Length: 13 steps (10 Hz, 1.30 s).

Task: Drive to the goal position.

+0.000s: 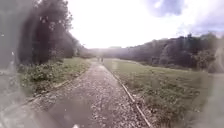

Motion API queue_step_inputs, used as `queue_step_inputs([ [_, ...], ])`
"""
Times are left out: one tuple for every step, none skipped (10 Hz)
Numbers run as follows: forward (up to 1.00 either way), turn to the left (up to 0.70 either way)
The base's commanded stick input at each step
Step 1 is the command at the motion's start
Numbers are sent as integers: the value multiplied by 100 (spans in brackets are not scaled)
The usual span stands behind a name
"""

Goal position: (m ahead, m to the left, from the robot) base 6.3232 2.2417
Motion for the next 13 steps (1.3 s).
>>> queue_step_inputs([
  [70, 1],
  [70, 1],
  [70, 1],
  [70, 1],
  [70, 1],
  [70, 1],
  [70, 1],
  [70, 1],
  [70, 1],
  [70, 1],
  [70, 1],
  [70, 1],
  [70, 1],
])
